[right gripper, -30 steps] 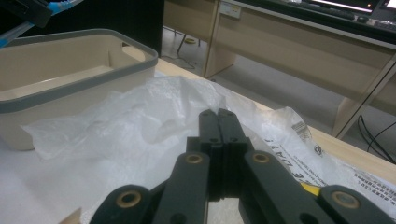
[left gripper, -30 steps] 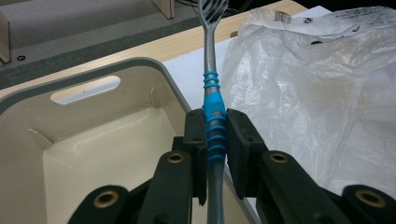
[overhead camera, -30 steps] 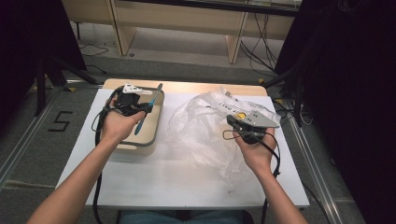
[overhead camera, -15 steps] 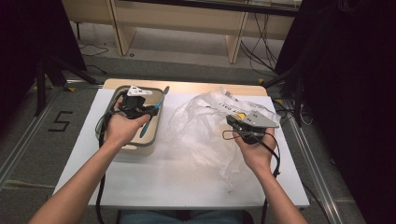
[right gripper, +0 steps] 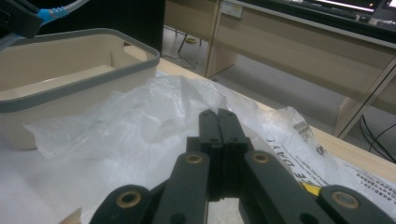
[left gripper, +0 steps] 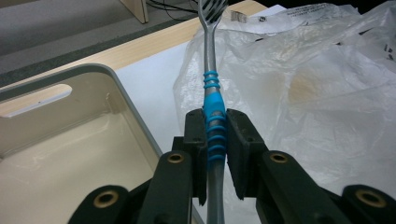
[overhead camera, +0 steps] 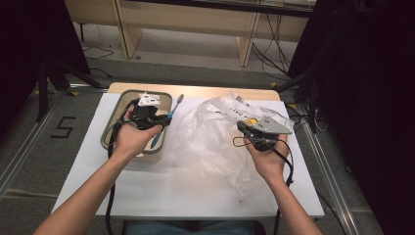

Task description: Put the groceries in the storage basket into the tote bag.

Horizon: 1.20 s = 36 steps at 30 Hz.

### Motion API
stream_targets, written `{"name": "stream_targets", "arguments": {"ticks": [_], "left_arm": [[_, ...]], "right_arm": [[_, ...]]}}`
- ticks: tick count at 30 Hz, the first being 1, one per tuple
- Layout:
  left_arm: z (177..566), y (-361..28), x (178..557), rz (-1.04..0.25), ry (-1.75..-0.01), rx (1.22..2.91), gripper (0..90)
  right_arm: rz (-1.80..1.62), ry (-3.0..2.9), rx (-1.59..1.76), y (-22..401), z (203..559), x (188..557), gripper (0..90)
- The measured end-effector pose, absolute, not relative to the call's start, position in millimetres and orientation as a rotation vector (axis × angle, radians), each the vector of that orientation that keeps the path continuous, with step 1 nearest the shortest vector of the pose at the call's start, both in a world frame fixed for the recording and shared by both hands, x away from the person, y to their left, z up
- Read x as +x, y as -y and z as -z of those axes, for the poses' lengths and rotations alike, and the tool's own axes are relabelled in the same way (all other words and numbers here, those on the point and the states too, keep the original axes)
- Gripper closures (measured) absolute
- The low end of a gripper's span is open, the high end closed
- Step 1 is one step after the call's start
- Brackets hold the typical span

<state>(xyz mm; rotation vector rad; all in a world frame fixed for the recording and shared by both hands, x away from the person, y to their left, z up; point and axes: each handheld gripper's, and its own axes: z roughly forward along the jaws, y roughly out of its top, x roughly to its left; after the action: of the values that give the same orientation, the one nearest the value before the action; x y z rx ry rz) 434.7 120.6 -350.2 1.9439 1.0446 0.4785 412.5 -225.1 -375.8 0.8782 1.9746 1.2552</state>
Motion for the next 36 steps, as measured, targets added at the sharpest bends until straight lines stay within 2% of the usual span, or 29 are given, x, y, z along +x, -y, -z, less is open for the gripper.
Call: {"name": "stream_targets", "arguments": {"ticks": [36], "left_arm": [[367.5, -82.6, 410.4, -0.405, -0.923, 2.038, 78.6]], "right_arm": [[-1.258, -1.971, 0.878, 225.7, 375.2, 412.4, 90.0]]}}
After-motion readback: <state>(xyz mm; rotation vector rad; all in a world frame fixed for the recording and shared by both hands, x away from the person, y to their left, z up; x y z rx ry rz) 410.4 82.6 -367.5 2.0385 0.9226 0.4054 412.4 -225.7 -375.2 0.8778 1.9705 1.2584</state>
